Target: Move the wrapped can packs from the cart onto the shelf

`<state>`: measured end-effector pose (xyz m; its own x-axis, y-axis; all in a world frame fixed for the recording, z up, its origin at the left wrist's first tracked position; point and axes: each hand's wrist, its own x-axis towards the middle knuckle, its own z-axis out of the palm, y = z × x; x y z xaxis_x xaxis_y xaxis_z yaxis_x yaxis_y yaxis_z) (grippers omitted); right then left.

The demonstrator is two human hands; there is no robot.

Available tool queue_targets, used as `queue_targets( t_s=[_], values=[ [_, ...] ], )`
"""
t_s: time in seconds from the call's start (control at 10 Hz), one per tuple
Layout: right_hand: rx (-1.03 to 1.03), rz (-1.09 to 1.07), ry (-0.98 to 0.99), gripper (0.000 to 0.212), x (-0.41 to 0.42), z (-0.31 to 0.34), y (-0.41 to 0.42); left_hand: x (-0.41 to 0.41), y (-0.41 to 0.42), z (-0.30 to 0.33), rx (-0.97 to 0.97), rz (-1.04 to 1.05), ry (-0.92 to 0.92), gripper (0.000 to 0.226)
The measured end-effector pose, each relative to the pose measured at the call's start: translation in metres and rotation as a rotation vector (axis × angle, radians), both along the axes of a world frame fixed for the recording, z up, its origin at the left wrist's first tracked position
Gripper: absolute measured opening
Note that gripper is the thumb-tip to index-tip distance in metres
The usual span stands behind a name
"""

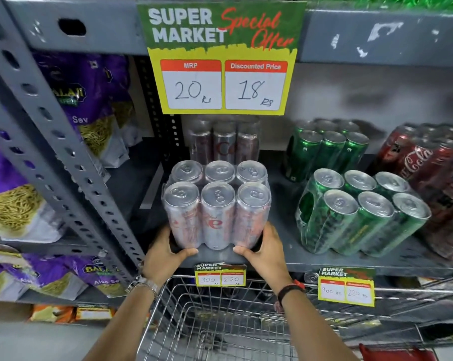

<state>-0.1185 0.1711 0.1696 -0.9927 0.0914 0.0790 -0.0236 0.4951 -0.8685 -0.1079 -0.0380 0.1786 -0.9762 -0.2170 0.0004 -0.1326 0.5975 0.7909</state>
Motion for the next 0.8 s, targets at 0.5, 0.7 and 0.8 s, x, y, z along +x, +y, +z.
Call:
queue_targets(
  t_s=[0.5, 0.7, 0.8],
  values=[
    [0.004, 0.008, -0.004, 0.061, 0.003, -0.001, -0.002, -0.001, -0.003, -0.006, 0.025, -0.061, 0.068, 0.067],
    [-0.188, 0.037, -0.04, 0.089, 0.017, 0.009, 0.002, 0.021, 0.007, 0.001, 0.081, 0.003, 0.21, 0.084],
    [-0.216, -0.077, 0.079, 0.077, 0.043, 0.024, 0.01, 0.045, 0.016, 0.012, -0.112, 0.017, 0.481, 0.078]
  ],
)
